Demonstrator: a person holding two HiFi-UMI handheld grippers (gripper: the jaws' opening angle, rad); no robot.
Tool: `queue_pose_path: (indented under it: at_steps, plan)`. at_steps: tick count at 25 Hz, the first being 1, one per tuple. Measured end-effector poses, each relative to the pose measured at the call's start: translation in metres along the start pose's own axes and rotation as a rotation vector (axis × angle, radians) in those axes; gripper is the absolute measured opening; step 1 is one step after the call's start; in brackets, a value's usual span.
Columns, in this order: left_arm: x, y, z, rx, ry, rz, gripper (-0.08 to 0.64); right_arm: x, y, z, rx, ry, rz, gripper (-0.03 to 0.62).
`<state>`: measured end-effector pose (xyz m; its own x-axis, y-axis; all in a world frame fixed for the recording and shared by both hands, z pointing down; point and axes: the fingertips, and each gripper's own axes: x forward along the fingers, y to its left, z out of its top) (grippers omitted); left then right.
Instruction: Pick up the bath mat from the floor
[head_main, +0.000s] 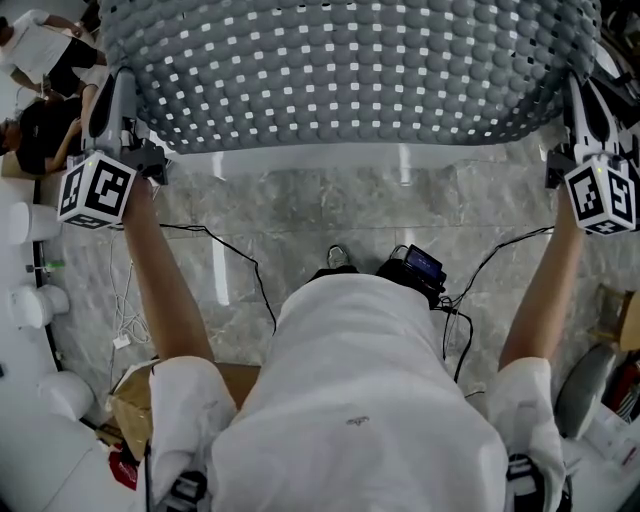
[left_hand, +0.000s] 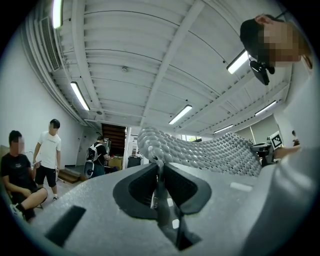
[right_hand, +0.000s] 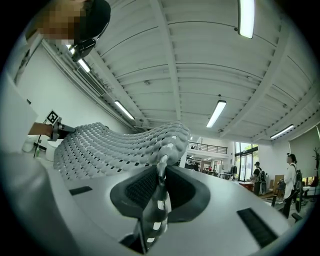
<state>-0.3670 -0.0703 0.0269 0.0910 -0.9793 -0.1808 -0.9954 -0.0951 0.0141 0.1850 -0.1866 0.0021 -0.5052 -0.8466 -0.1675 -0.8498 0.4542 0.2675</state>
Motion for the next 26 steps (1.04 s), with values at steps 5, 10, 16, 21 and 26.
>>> queue_pose_path:
  at_steps: [5,10,16,21,26]
  plan:
    - [0.008,0.005,-0.014,-0.004,0.022,-0.002,0.054,0.008,0.006,-0.013,-0.014,0.031,0.005,0.052]
    - [-0.003,0.016,-0.006,-0.002,0.022,0.012,0.054,0.009,0.02,-0.004,-0.022,0.043,0.014,0.054]
    - [-0.008,0.009,-0.005,0.01,0.031,0.007,0.055,0.001,0.019,-0.004,-0.032,0.052,0.019,0.054]
    - [-0.006,0.007,-0.007,0.01,0.036,0.004,0.057,0.002,0.02,-0.004,-0.034,0.061,0.032,0.054]
    - [-0.008,0.008,-0.01,0.01,0.042,-0.006,0.057,0.002,0.024,0.0,-0.035,0.06,0.032,0.055]
